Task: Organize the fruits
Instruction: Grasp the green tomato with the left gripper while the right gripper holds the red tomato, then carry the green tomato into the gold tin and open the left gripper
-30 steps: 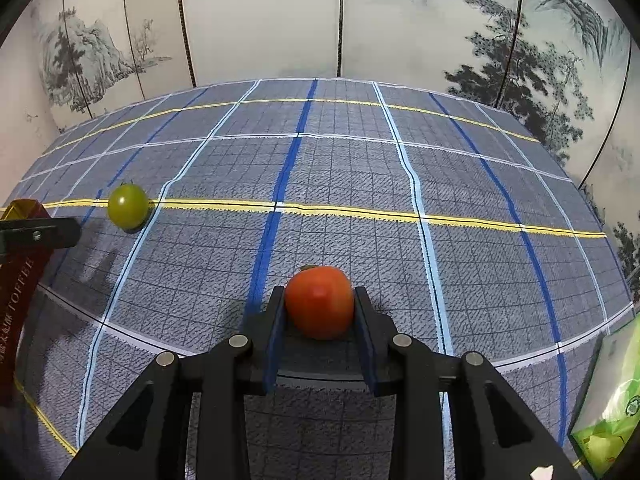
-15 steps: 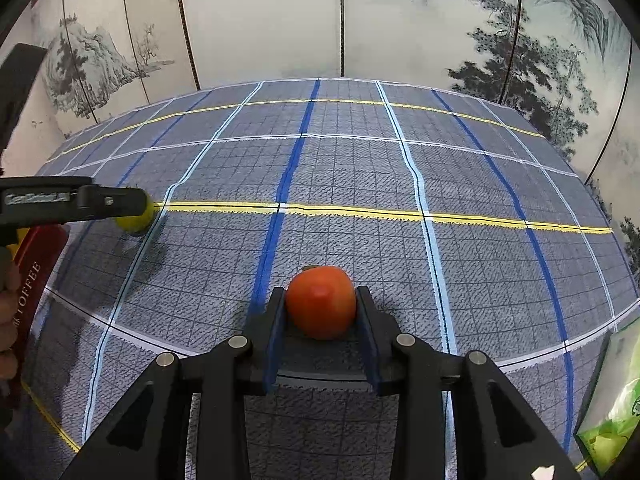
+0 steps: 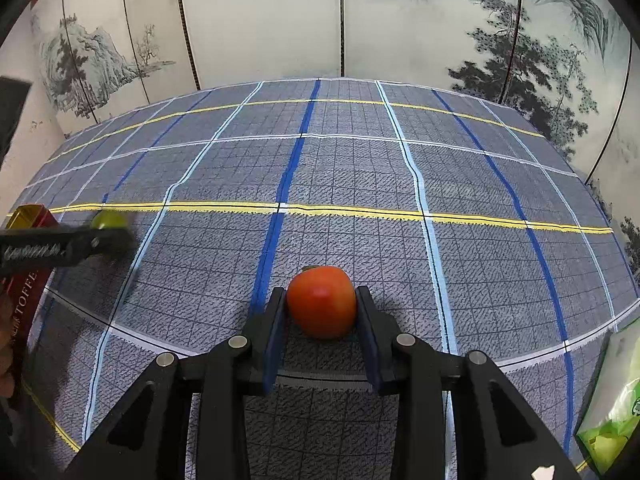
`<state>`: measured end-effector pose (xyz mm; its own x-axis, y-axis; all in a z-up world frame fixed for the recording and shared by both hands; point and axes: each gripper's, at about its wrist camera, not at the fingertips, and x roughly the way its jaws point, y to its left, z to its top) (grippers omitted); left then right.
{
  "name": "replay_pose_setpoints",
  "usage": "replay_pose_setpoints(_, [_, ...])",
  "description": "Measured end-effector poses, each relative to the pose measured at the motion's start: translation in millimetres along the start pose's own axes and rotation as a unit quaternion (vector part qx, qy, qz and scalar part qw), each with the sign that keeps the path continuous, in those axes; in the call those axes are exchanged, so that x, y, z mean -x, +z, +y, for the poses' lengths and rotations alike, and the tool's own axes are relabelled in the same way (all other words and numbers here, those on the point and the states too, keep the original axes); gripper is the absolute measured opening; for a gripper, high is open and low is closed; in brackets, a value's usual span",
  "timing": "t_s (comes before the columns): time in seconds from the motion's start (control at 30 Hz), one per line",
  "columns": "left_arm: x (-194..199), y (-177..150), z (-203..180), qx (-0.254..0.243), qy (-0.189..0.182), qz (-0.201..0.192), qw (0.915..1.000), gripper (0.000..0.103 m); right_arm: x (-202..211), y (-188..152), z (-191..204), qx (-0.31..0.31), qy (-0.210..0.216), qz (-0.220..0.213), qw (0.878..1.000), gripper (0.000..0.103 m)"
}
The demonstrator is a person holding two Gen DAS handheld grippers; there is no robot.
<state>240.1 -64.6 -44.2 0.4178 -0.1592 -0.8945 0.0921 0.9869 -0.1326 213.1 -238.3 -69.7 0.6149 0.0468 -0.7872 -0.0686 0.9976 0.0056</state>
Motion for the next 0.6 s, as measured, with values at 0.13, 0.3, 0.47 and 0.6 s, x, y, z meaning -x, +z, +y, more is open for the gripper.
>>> replay_pose_setpoints(0.13, [14, -15, 3, -0.005, 0.002, 0.006, 1.0, 0.037, 0, 0, 1, 0.002, -0.002, 0.0, 1.0, 0.033])
replay_pose_setpoints(0.3, [36, -34, 6, -0.013, 0.004, 0.005, 0.9999, 0.037, 0, 0, 2, 0.004, -0.004, 0.001, 1.0, 0.033])
replay_pose_setpoints(0.47, [62, -50, 9, -0.026, 0.01, -0.014, 0.9995, 0.037, 0, 1, 3, 0.005, -0.007, 0.001, 1.0, 0.033])
replay_pose_setpoints(0.6, [83, -61, 13, -0.033, 0.015, -0.03, 0.9989, 0.037, 0, 1, 3, 0.006, -0.007, 0.001, 1.0, 0.033])
